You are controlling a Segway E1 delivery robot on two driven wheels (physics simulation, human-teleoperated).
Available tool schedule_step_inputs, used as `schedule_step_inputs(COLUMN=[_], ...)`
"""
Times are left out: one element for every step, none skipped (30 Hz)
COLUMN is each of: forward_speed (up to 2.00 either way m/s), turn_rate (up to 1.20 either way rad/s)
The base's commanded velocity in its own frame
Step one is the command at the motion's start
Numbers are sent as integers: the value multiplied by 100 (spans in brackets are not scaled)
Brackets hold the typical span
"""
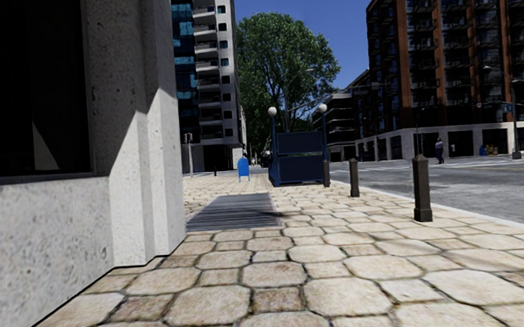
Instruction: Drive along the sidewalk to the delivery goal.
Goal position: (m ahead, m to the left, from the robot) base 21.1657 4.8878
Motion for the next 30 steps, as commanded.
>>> schedule_step_inputs(forward_speed=[200,200,200,200,200,200,200,200,200,200,200,200,200,200,200,200,200,200,200,200,200,200,200,200,200,200,200,200,200,200], turn_rate=[0,0,0,0,0,0,0,0,0,0,0,0,0,0,0,0,0,0,0,0,0,0,0,0,0,0,0,0,3,7])
